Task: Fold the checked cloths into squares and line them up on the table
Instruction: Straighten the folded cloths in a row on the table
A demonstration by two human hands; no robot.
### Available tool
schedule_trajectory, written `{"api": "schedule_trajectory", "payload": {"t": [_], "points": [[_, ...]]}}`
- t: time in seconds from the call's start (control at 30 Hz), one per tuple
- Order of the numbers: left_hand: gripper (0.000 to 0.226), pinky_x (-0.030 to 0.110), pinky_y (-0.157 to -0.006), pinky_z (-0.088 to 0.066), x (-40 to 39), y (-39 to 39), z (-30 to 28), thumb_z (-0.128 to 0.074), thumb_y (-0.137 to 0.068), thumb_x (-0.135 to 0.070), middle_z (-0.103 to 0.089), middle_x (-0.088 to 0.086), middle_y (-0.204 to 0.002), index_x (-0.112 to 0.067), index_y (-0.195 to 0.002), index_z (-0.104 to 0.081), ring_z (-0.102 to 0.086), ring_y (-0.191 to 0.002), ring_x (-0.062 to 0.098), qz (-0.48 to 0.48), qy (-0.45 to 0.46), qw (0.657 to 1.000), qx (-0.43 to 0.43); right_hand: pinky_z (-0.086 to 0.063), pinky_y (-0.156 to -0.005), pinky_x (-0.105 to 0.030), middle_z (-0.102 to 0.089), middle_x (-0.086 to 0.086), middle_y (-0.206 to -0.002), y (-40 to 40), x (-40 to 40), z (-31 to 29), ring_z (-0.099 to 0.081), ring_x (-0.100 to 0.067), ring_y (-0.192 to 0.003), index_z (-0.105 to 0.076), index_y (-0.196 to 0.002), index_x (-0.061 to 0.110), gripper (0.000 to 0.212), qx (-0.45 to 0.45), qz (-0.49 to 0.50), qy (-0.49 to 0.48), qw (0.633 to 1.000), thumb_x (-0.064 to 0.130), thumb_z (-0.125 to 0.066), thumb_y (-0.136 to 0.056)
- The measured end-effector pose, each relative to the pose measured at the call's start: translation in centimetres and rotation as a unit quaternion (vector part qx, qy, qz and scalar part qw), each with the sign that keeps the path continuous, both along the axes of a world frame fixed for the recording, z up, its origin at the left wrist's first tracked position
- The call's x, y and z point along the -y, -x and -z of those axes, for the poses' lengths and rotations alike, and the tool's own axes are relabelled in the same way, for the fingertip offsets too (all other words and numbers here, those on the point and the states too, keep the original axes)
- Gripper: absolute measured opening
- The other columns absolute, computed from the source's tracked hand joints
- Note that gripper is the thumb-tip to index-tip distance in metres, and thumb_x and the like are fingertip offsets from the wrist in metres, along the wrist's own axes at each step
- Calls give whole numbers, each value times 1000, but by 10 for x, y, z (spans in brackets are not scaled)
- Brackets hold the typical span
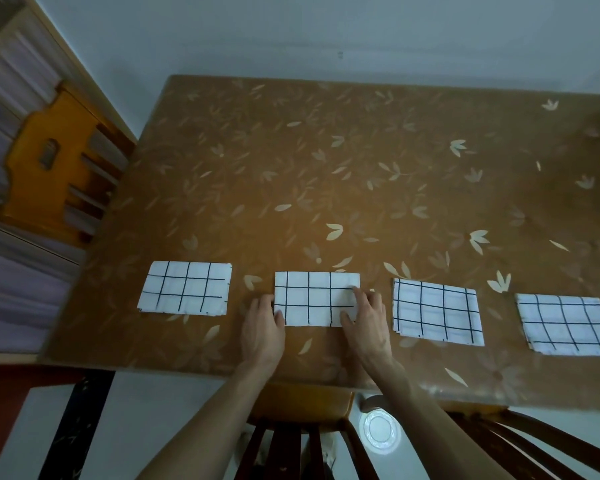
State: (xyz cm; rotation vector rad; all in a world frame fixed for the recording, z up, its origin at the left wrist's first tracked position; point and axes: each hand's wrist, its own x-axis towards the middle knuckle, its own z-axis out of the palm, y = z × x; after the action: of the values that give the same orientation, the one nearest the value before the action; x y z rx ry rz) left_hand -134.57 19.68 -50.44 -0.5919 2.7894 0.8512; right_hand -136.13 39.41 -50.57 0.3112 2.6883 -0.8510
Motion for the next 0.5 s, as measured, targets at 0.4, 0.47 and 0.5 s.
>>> {"api": "schedule_trajectory", "payload": {"t": [0.4,0.47,0.5], "points": [[39,34,-94,-56,0,0,-4,-58,-101,-28,-58,2,-129,-19,-139,-51,-55,-122,22,25,37,999,20,-45,-109,-44,-37,-9,-151,-5,0,-2,-41,-31,-135,-39,-152,21,58,-8,-52,-83,995,30,-61,-99],[44,35,-98,-53,0,-3,-9,-57,-102,-30,-55,3,-135,-18,-143,-48,-52,-125,23,44,78,996,11,-41,-112,-45,-33,-9,-157,-7,-1,-5,-36,-32,-142,-36,-153,21,59,-20,-84,-112,990,34,-58,-100],[46,35,-102,-50,0,-4,-11,-55,-102,-31,-52,3,-139,-18,-146,-47,-49,-129,23,62,101,993,1,-36,-116,-46,-28,-8,-163,-9,-2,-6,-29,-32,-149,-33,-155,21,60,-26,-104,-117,987,35,-55,-102]]}}
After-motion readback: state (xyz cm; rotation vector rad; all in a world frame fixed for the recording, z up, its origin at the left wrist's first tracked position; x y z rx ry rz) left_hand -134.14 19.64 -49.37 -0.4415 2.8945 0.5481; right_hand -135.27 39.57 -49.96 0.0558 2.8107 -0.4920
